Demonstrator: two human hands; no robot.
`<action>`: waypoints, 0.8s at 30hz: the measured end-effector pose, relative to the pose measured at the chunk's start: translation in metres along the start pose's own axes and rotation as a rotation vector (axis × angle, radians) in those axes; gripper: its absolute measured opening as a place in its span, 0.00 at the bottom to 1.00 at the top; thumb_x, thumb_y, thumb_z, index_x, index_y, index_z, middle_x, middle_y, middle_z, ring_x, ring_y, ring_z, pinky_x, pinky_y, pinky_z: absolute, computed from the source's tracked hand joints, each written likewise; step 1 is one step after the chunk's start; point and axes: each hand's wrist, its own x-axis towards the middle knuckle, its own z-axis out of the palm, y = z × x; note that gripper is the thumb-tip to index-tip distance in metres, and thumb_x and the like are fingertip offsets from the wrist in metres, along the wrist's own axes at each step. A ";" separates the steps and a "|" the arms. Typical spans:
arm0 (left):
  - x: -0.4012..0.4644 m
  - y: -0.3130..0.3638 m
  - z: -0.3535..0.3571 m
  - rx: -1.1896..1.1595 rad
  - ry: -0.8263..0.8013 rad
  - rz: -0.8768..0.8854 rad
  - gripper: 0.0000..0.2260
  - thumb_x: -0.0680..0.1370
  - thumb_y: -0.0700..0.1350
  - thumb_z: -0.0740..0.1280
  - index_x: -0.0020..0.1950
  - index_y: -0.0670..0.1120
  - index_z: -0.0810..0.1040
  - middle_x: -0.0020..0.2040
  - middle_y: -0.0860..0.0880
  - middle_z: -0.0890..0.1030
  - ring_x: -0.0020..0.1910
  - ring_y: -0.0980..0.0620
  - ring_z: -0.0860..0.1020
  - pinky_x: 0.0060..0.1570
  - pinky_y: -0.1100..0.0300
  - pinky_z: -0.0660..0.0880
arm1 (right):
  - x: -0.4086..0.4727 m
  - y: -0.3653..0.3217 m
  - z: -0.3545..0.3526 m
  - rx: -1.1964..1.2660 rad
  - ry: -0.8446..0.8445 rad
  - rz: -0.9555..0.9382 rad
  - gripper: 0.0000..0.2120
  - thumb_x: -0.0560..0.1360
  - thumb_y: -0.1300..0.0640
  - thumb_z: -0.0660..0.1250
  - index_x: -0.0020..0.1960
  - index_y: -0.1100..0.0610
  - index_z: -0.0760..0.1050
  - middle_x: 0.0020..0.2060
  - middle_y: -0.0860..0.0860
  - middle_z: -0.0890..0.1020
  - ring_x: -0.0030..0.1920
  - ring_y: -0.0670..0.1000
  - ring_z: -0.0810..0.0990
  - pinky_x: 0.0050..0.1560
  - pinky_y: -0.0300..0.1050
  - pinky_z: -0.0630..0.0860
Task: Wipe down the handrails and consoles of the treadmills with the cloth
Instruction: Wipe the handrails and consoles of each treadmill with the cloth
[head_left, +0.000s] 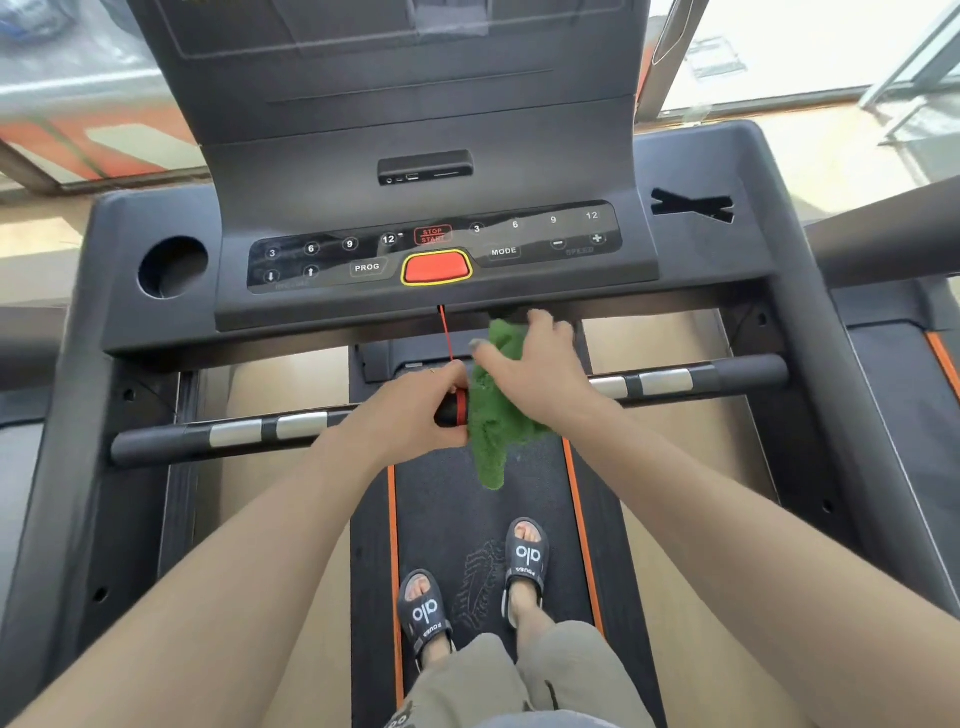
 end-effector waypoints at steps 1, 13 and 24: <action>-0.001 0.000 0.000 -0.005 0.000 0.001 0.17 0.74 0.51 0.74 0.47 0.61 0.64 0.41 0.63 0.74 0.41 0.63 0.74 0.37 0.64 0.68 | -0.003 0.002 0.003 -0.217 -0.062 -0.149 0.33 0.77 0.38 0.65 0.73 0.57 0.63 0.62 0.54 0.69 0.61 0.55 0.68 0.58 0.49 0.68; 0.005 -0.009 0.005 0.135 -0.028 -0.055 0.17 0.75 0.56 0.72 0.50 0.55 0.64 0.39 0.56 0.75 0.39 0.53 0.75 0.38 0.54 0.72 | 0.035 0.008 0.025 -0.823 -0.406 -0.263 0.26 0.59 0.47 0.77 0.50 0.55 0.71 0.38 0.47 0.79 0.40 0.52 0.81 0.37 0.45 0.75; 0.005 -0.011 0.009 0.212 -0.011 -0.078 0.15 0.74 0.60 0.69 0.55 0.58 0.69 0.40 0.57 0.75 0.40 0.54 0.75 0.40 0.54 0.74 | 0.024 0.031 0.030 -0.892 -0.177 -0.433 0.23 0.64 0.51 0.75 0.53 0.55 0.69 0.42 0.48 0.78 0.41 0.54 0.78 0.40 0.48 0.68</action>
